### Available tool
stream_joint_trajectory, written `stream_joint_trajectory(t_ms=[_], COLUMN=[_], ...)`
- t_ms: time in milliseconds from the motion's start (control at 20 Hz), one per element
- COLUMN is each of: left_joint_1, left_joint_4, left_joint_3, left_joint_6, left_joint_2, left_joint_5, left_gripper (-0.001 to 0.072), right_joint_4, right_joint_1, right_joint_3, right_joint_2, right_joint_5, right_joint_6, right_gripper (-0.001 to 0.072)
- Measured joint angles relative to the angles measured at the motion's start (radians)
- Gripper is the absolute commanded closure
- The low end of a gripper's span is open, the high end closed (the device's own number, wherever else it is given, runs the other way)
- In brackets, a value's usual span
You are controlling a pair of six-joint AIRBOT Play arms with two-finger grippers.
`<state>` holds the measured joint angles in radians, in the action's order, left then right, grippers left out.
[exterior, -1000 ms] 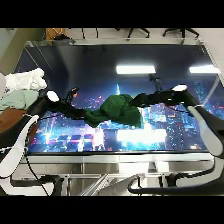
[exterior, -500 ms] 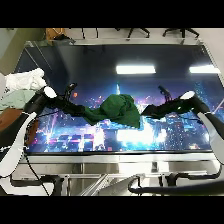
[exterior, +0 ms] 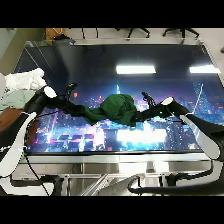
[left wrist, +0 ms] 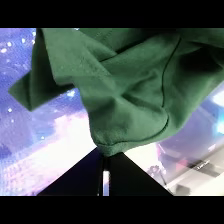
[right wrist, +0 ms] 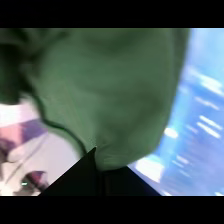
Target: Fold the shirts.
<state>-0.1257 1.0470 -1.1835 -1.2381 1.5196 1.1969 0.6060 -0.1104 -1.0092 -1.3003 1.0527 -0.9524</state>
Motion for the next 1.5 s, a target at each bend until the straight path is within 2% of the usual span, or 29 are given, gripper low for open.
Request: stream_joint_trajectory(t_ms=[150,300,600,750,850,1050,1200,1500], left_joint_1=[0.000,0.011,0.053,0.063,0.066,0.068,0.068,0.068], left_joint_4=[-0.001,-0.005,-0.061,-0.070,-0.071,-0.048,-0.021,0.004], left_joint_3=[-0.021,-0.135,-0.599,-0.824,-0.886,-0.807,-0.684,-0.415], left_joint_6=[0.000,-0.001,-0.045,-0.065,-0.071,-0.065,-0.063,-0.051], left_joint_2=[-0.061,-0.176,-0.408,-0.498,-0.565,-0.693,-0.716,-0.525], left_joint_5=[0.018,0.053,0.079,0.073,0.030,-0.082,-0.111,-0.086], left_gripper=[0.0692,0.0691,0.0691,0.0691,0.0691,0.0691,0.0691,0.0690], right_joint_4=[-0.038,-0.071,-0.095,-0.042,0.014,0.092,0.117,0.020], right_joint_1=[-0.001,0.030,0.078,0.083,0.085,0.085,0.085,0.081], right_joint_3=[-0.096,-0.296,-0.909,-1.077,-1.124,-1.154,-1.108,-0.923], right_joint_2=[0.054,0.154,0.306,0.382,0.434,0.481,0.442,0.168], right_joint_5=[0.047,0.076,0.093,0.031,-0.021,-0.072,-0.068,-0.028], right_joint_6=[0.023,0.033,0.041,0.041,0.041,0.049,0.053,0.053], right_gripper=[0.0691,0.0691,0.0692,0.0692,0.0691,0.0691,0.0691,0.0691])
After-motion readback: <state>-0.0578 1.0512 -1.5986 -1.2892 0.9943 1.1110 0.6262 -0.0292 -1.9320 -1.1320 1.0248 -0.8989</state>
